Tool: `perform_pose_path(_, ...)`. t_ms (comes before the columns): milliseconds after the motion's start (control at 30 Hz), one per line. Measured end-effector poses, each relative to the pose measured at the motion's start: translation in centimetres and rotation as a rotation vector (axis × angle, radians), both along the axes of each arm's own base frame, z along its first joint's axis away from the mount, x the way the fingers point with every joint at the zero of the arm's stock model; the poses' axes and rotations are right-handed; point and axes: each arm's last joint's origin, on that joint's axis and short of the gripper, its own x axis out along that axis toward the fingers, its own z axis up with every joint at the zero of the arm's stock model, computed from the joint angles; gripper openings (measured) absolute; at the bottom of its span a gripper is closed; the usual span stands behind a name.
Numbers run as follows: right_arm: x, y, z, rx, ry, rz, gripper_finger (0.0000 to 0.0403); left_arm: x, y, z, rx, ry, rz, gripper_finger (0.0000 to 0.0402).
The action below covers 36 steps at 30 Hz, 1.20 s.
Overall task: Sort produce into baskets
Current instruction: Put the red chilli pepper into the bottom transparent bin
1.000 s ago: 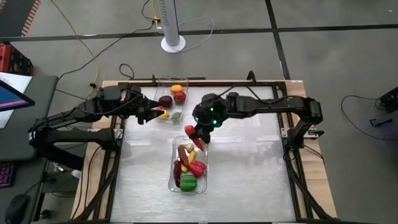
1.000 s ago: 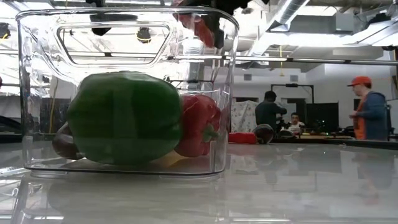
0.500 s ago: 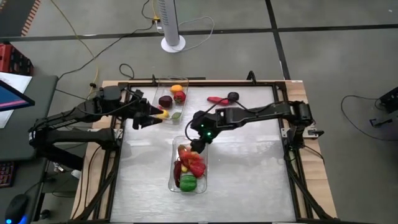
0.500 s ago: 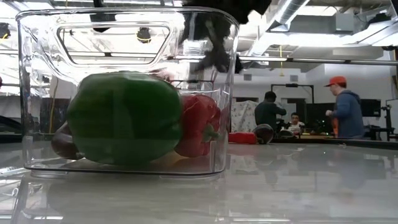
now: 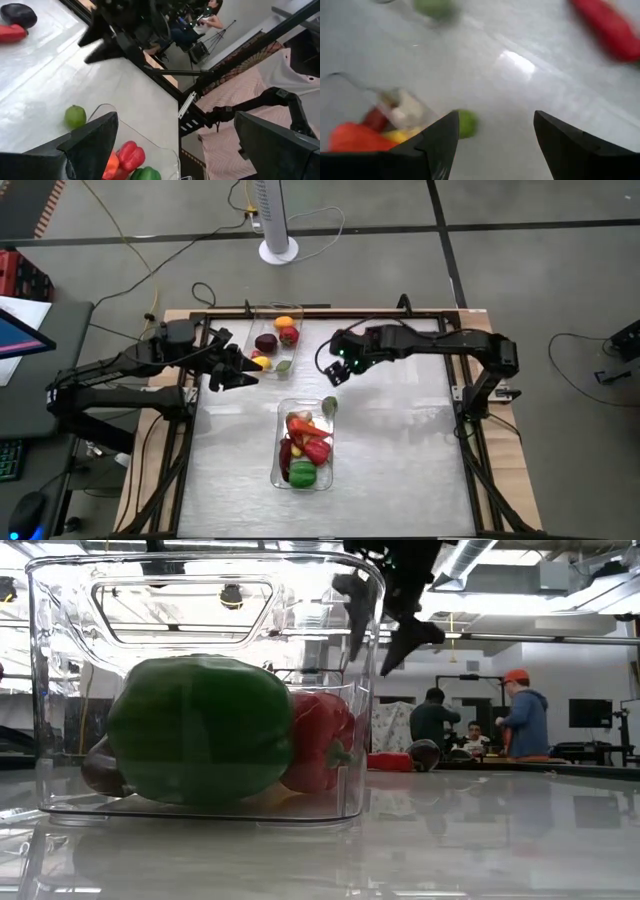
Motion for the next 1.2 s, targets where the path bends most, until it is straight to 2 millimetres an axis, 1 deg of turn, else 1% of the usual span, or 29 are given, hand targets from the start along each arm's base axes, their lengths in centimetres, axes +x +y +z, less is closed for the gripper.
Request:
perform_pose_path(100, -0.4, -1.4, -0.2, -0.033, 0.045, 0.042, 0.0285, 0.1, -0.1, 0.0, 0.004, 0.001, 0.007, 0.0387)
perform_pose_path(267, -0.5, -3.6, -0.9, -0.123, 0.101, 0.197, 0.0286, 0.1, 0.0, 0.0, 0.02, 0.004, 0.057, 0.0387)
perform_pose_path(367, -0.7, -5.7, -1.5, -0.156, 0.142, 0.241, 0.0287, 0.1, 0.1, 0.0, 0.029, 0.006, 0.097, 0.0387)
perform_pose_path(533, -1.3, -9.5, -3.1, -0.145, 0.188, 0.318, 0.0287, 0.1, 0.3, 0.0, 0.045, 0.011, 0.167, 0.0387)
perform_pose_path(633, -1.8, -11.8, -4.0, -0.138, 0.185, 0.363, 0.0287, 0.1, 0.5, -0.1, 0.058, 0.015, 0.224, 0.0387)
perform_pose_path(767, -2.5, -14.4, -5.0, -0.125, 0.175, 0.422, 0.0288, 0.1, 0.7, -0.1, 0.074, 0.02, 0.297, 0.0387)
perform_pose_path(867, -2.9, -15.9, -6.3, -0.122, 0.206, 0.467, 0.0303, 0.0, 0.9, -0.1, 0.087, 0.025, 0.342, 0.0387)
perform_pose_path(1000, -3.2, -17.2, -8.2, -0.102, 0.249, 0.498, 0.0341, 0.0, 1.1, -0.1, 0.101, 0.033, 0.409, 0.0387)
perform_pose_path(1100, -3.1, -17.9, -9.9, -0.073, 0.286, 0.512, 0.0368, -0.1, 1.3, -0.2, 0.115, 0.042, 0.468, 0.0387)
perform_pose_path(1200, -3.1, -18.4, -11.5, -0.053, 0.328, 0.508, 0.0376, -0.2, 1.4, -0.2, 0.133, 0.053, 0.522, 0.0387)
